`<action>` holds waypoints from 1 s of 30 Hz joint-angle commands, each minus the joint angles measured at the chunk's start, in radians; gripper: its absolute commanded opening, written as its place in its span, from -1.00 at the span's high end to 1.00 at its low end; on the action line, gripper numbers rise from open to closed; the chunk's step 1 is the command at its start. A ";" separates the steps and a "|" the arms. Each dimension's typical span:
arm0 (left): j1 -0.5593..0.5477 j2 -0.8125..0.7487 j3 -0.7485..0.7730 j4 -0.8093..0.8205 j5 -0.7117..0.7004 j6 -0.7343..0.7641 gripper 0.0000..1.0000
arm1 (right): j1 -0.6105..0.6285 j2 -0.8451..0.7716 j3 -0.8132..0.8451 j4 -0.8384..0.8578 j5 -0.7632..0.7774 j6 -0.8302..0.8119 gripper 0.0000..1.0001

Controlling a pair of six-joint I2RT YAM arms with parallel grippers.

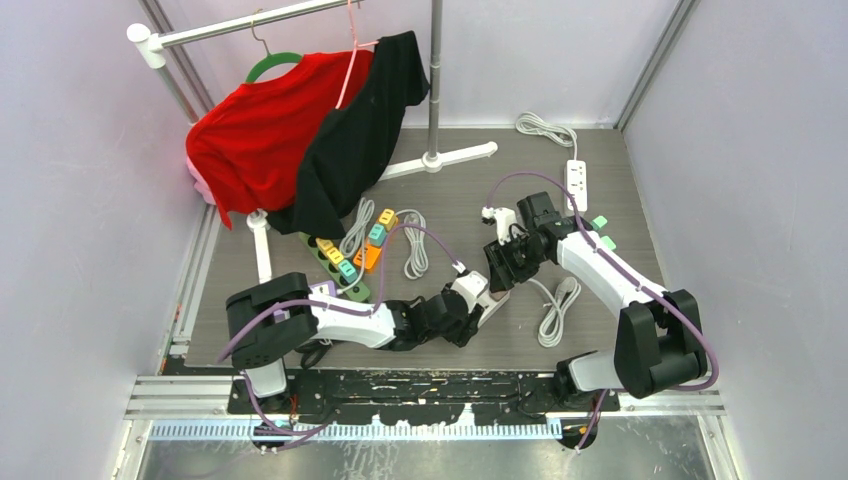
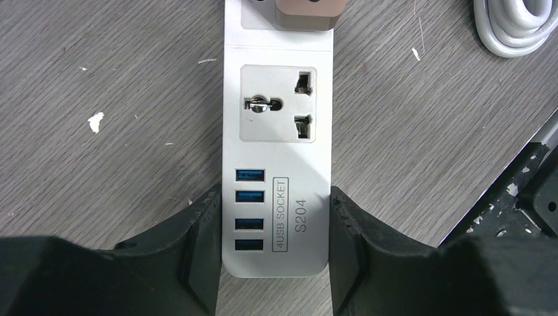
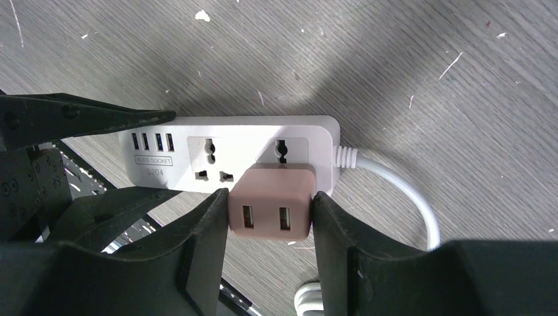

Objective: Pull the plug off the socket
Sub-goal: Remove the plug from the socket.

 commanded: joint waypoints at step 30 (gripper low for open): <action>0.007 0.042 -0.004 -0.093 0.017 -0.032 1.00 | -0.028 -0.028 0.061 -0.048 -0.240 0.005 0.98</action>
